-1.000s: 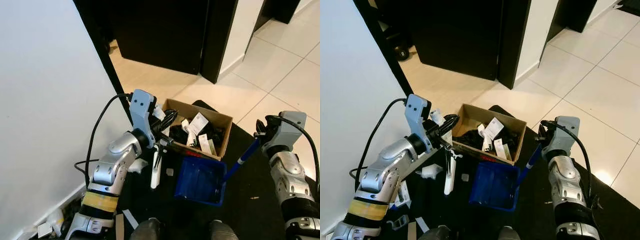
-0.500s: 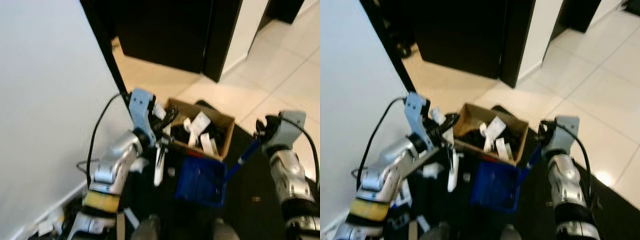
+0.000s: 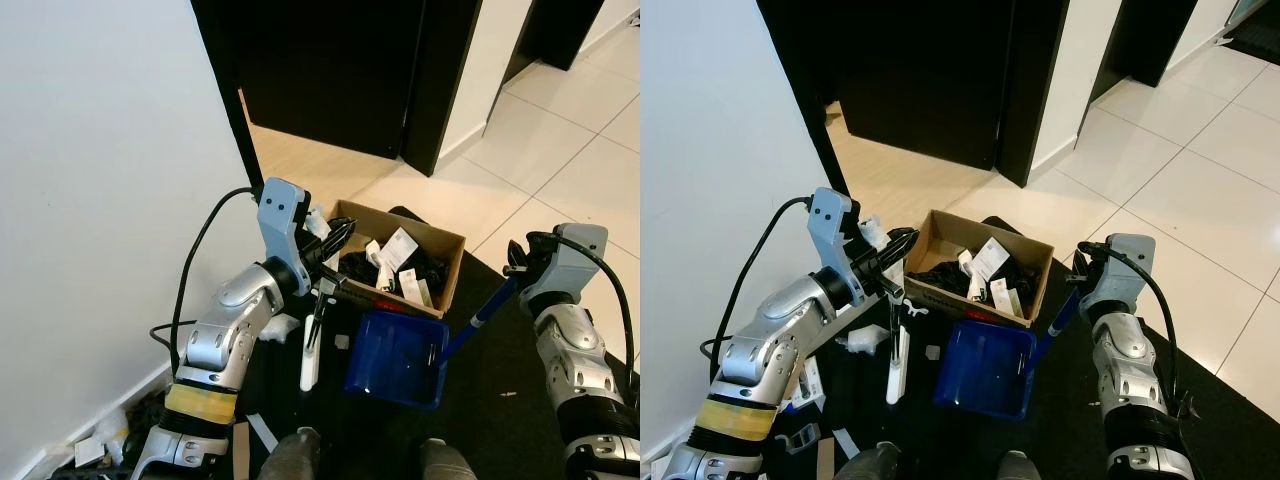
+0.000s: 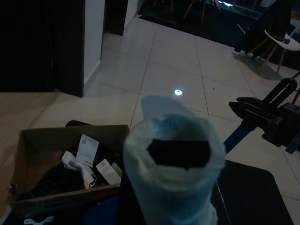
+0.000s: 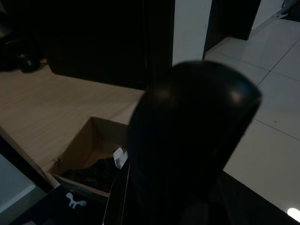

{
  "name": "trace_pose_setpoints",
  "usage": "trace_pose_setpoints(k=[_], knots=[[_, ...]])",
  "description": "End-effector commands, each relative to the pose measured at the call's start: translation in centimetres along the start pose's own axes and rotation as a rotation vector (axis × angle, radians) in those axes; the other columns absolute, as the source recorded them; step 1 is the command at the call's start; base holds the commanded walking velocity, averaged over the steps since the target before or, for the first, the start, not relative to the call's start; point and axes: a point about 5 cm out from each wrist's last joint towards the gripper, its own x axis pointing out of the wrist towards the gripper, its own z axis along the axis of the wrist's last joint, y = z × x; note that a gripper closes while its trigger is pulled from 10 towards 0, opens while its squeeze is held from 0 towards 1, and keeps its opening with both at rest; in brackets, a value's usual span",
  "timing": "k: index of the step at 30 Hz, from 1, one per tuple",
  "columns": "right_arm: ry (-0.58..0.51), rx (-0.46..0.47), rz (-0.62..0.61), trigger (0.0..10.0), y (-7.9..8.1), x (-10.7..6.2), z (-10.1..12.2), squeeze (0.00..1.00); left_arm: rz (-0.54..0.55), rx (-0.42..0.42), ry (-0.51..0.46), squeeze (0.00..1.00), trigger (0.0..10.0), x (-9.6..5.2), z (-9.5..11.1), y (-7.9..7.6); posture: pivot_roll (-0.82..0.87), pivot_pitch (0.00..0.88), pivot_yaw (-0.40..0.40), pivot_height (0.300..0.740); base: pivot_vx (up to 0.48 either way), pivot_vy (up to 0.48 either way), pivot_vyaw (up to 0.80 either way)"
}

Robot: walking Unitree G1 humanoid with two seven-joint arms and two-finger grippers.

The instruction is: Sweep floor

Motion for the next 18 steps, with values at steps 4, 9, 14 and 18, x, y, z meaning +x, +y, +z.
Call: trace_pose_setpoints(k=[4,9,14,18], knots=[[-0.015,0.015,-0.004,10.0,0.1,-0.1,0.1,0.0,0.013,0.022,0.002,0.0,10.0,-0.5,-0.3,0.0,0.1,0.146,0.068,0.74,0.0,0.0,0.0],[-0.002,0.016,0.012,10.0,0.7,-0.3,-0.4,0.0,0.06,0.028,0.029,0.0,10.0,-1.0,-1.3,0.6,0.1,0.14,0.064,0.74,0.0,0.0,0.0],[0.021,0.025,0.036,10.0,1.6,-0.5,-1.3,0.0,0.143,0.032,0.048,0.0,10.0,-1.8,-2.5,1.5,0.11,0.127,0.059,0.74,0.0,0.0,0.0],[0.035,0.031,0.052,10.0,2.2,-0.7,-1.9,0.0,0.208,0.041,0.054,0.0,10.0,-2.4,-3.2,2.3,0.11,0.12,0.057,0.74,0.0,0.0,0.0]])
